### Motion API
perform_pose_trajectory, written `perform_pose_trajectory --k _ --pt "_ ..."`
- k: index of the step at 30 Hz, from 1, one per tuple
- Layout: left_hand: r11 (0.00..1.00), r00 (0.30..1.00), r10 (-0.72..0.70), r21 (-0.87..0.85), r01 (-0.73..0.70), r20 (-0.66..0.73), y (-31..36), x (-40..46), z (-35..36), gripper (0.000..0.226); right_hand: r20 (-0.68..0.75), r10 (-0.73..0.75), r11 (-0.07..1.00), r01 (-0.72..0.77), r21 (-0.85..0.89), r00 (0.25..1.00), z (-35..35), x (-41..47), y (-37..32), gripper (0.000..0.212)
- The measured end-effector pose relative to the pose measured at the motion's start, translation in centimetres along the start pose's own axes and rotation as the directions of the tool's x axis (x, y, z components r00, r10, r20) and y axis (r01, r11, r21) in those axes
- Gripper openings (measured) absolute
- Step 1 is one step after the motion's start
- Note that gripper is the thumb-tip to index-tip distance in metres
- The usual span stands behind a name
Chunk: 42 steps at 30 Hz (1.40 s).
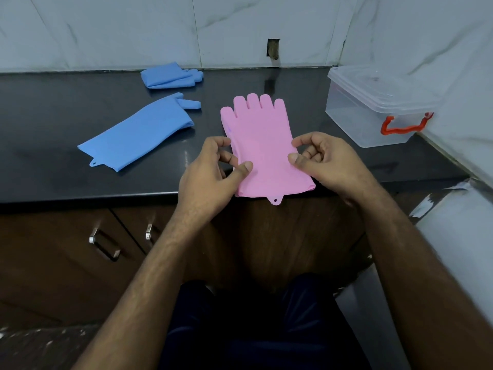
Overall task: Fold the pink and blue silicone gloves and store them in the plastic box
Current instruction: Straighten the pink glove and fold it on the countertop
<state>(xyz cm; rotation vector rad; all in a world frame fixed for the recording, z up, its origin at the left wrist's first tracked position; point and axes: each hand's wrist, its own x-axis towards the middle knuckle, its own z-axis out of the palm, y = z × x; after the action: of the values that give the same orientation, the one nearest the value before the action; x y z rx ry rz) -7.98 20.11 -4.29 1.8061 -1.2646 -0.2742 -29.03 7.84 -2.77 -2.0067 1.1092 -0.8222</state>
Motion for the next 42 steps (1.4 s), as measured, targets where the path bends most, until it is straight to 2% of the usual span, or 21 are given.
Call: perform_pose_trajectory --k 10,15,22,26,31,33,37,39,42 --pt "0.996 0.994 -0.039 0.078 0.047 -0.101 -0.4 1.1 1.1 0.032 -0.113 0.026 0.999 -0.024 0.023 0.993 0.8 0.4 0.2 0.023" --pt "0.991 0.993 -0.001 0.133 0.017 -0.121 -0.4 0.9 1.4 0.031 -0.132 -0.003 0.998 -0.005 -0.066 0.991 1.2 0.4 0.3 0.022" --pt "0.989 0.991 0.020 0.148 0.000 -0.134 -0.3 0.7 1.5 0.031 -0.174 -0.008 0.999 -0.001 -0.052 0.985 1.4 0.5 0.5 0.021" --pt "0.983 0.989 0.060 0.180 -0.035 -0.134 -0.1 0.4 1.4 0.031 -0.206 -0.039 0.995 0.018 -0.102 0.978 1.8 0.2 0.5 0.020" --pt "0.966 0.987 0.135 0.234 -0.112 -0.086 0.1 -0.3 0.9 0.027 -0.201 -0.159 0.969 0.114 -0.219 0.967 1.6 -0.3 0.7 0.029" --pt "0.964 0.986 0.141 0.239 -0.116 -0.088 0.0 -0.4 0.9 0.021 -0.212 -0.229 0.954 0.175 -0.245 0.950 1.4 -0.7 0.9 0.023" --pt "0.960 0.976 0.176 0.243 -0.140 -0.130 -0.4 -0.5 1.2 0.019 -0.213 -0.500 0.855 0.440 -0.275 0.839 1.2 -2.5 2.4 0.006" --pt "0.949 0.954 0.240 0.251 -0.190 -0.182 -0.7 -1.0 1.5 0.023 -0.181 -0.586 0.791 0.508 -0.342 0.790 0.8 -3.2 3.7 0.009" --pt "0.907 0.881 0.390 0.277 -0.317 -0.269 -1.7 -2.0 1.9 0.028 -0.115 -0.633 0.734 0.546 -0.405 0.765 0.0 -3.7 5.2 0.024"
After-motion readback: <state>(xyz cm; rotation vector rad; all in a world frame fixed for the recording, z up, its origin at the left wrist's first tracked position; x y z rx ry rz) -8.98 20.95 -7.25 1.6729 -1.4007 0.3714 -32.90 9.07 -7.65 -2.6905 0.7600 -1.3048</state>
